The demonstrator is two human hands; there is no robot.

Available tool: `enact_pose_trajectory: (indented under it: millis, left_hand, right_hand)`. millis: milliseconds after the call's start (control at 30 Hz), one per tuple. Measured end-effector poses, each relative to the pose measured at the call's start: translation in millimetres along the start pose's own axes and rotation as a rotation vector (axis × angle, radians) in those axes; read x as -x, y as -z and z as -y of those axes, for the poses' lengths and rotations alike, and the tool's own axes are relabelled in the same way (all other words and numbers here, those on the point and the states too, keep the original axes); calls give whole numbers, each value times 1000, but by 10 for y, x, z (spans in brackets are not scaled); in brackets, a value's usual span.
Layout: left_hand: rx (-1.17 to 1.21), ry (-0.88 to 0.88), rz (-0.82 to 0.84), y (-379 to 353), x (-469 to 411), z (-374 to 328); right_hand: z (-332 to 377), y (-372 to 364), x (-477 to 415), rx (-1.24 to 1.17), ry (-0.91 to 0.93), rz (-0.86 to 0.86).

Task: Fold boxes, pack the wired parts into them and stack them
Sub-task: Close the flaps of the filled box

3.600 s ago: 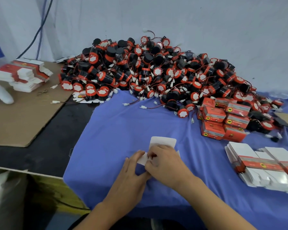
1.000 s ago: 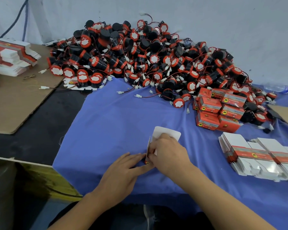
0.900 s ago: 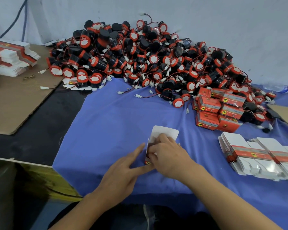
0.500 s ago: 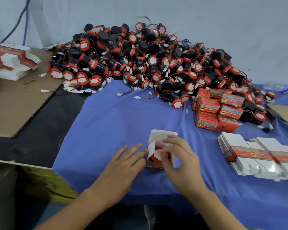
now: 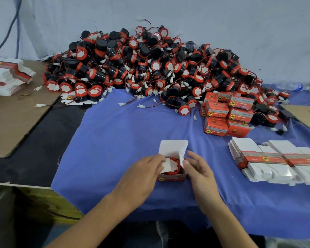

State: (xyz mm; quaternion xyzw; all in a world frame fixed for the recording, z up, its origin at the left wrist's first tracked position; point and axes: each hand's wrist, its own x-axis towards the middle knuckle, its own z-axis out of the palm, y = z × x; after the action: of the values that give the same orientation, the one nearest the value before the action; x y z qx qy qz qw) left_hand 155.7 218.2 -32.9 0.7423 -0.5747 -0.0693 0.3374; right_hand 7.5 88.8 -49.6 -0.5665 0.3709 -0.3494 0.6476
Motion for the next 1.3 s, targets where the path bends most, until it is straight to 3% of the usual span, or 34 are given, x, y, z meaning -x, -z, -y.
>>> enact_pose_trajectory:
  millis: [100, 200, 300, 400, 500, 800, 1000, 1300]
  left_hand:
    - [287, 183, -112, -62, -135, -14]
    - [438, 222, -140, -94, -167, 26]
    - [318, 112, -53, -86, -173, 82]
    - [140, -28, 37, -19, -108, 190]
    - [-13, -61, 135, 31, -13, 347]
    - [78, -98, 18, 9, 148, 415]
    - [144, -82, -59, -90, 188, 381]
    - [126, -57, -49, -56, 157, 356]
  right_hand:
    - [5, -9, -38, 72, 48, 94]
    - [-3, 24, -35, 206, 137, 107]
    - [-44, 87, 25, 237, 203, 148]
    - [-93, 158, 50, 257, 205, 297]
    - [-135, 171, 57, 303, 233, 374]
    - [-244, 118, 43, 489, 487, 318]
    - [-278, 110, 33, 523, 517, 289]
    - [-276, 73, 36, 462, 470, 273]
